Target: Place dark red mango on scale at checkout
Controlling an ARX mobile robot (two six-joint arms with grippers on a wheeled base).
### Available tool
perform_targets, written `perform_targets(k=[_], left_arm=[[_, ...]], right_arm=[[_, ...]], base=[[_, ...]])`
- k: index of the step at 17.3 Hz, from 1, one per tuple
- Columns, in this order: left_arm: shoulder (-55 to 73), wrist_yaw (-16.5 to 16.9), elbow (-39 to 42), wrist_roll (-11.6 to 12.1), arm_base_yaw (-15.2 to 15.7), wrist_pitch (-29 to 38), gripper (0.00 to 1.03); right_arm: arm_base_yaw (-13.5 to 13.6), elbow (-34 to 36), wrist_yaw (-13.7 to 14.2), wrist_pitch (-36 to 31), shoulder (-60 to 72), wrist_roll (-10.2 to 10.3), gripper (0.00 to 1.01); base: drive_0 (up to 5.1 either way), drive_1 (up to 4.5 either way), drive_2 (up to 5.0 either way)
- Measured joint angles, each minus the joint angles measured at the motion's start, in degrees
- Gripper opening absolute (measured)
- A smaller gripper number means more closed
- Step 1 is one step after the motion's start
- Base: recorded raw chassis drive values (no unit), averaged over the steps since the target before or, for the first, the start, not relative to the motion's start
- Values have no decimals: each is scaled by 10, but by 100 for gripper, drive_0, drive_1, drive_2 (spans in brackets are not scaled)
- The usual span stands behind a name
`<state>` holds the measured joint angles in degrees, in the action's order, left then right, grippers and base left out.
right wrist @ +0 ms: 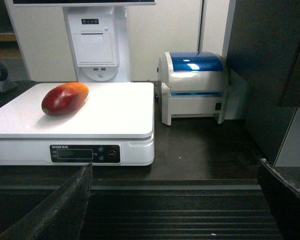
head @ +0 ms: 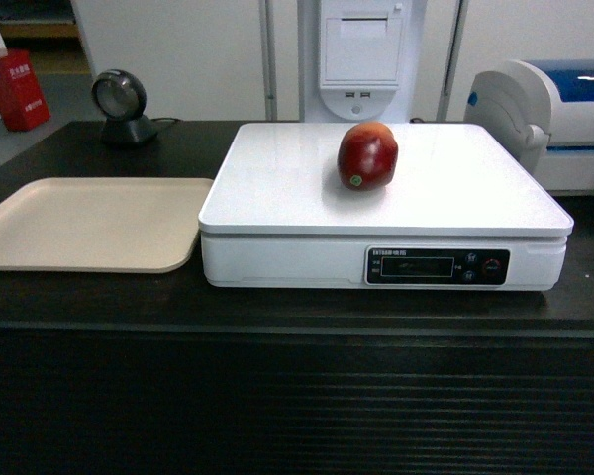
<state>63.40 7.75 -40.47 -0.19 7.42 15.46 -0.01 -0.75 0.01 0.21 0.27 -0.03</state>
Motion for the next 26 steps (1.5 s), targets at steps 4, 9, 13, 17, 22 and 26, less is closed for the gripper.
perform_targets(k=[4,9,13,17,22,26], left_arm=[[-48,-9,112,2,-4,136,71],[-149,-23,223,2,-22,154,27],[-200,-74,285,1,-69,155,2],[-254,-79,322,2,-72,144,2],[-359,-78,372,2,-73,83,2],[-408,-78,392,2,-73,72,2]], right_arm=[[0,0,0,0,0,0,98],[0,0,0,0,0,0,98],[0,0,0,0,0,0,98],[0,0,0,0,0,0,98],[0,0,0,0,0,0,98],[0,0,0,0,0,0,98]], base=[[0,0,0],[0,0,0],[0,0,0],[0,0,0],[0,0,0],[0,0,0]])
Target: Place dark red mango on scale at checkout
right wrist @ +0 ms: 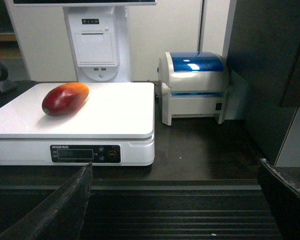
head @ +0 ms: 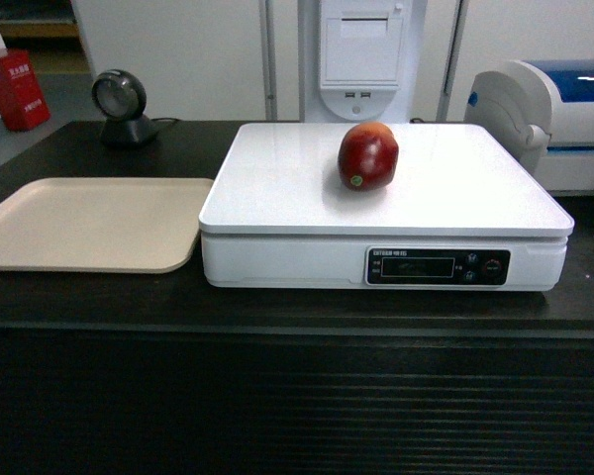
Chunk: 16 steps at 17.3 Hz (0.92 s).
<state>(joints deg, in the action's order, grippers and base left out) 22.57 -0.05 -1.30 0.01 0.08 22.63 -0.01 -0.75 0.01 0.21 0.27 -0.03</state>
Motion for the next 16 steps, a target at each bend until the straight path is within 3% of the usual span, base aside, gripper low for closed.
perform_targets(k=[13,15,16], left_arm=[[-129,0,8,0,0,-131,2],[-204,1,8,0,0,-233,2],[-221,0,8,0,0,-223,2]], right_arm=[[0,0,0,0,0,0,98],[0,0,0,0,0,0,98],[0,0,0,0,0,0,98]], base=[[0,0,0],[0,0,0],[0,0,0]])
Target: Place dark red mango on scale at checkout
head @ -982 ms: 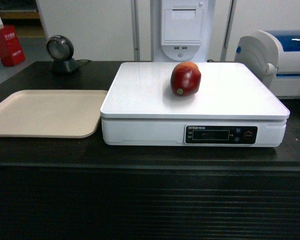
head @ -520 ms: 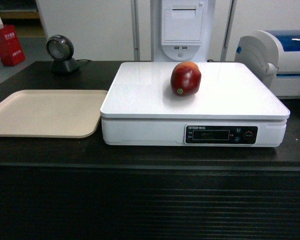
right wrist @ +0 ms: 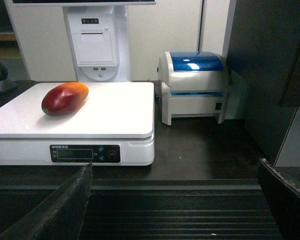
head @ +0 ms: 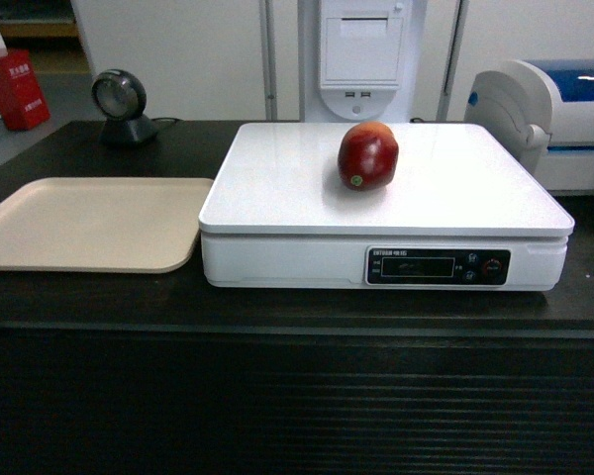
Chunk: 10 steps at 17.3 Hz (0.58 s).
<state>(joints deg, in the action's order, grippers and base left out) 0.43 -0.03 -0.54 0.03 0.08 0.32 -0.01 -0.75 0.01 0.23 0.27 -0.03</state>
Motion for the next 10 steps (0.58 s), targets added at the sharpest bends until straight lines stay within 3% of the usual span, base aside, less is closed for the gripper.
perform_targets(k=[4,6,10], left_arm=[[1,0,0,0,0,-6,2],[1,0,0,0,0,-5,17],[1,0,0,0,0,-5,58]], right_arm=[[0,0,0,0,0,0,98],[0,0,0,0,0,0,98],[0,0,0,0,0,0,98]], base=[[0,0,0],[0,0,0],[0,0,0]])
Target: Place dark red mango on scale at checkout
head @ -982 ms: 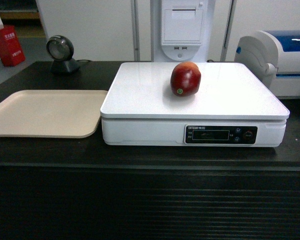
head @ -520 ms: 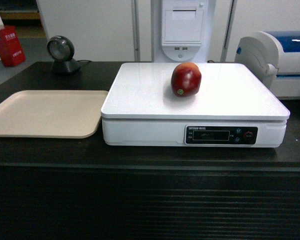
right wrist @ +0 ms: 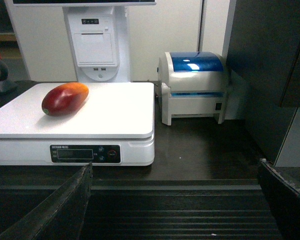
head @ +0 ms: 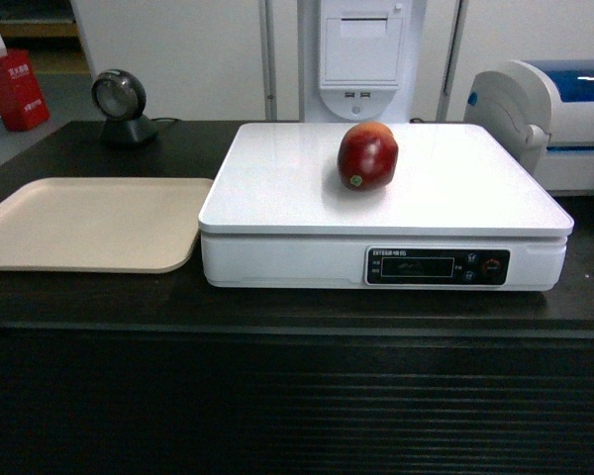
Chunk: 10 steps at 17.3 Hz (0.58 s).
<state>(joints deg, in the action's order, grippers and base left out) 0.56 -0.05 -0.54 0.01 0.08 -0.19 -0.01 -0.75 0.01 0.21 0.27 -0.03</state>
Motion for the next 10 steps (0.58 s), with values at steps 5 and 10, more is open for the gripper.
perform_targets(k=[5,10], left_arm=[[0,0,0,0,0,0,98],[0,0,0,0,0,0,98]], right_arm=[[0,0,0,0,0,0,98],[0,0,0,0,0,0,98]], base=[[0,0,0],[0,0,0]])
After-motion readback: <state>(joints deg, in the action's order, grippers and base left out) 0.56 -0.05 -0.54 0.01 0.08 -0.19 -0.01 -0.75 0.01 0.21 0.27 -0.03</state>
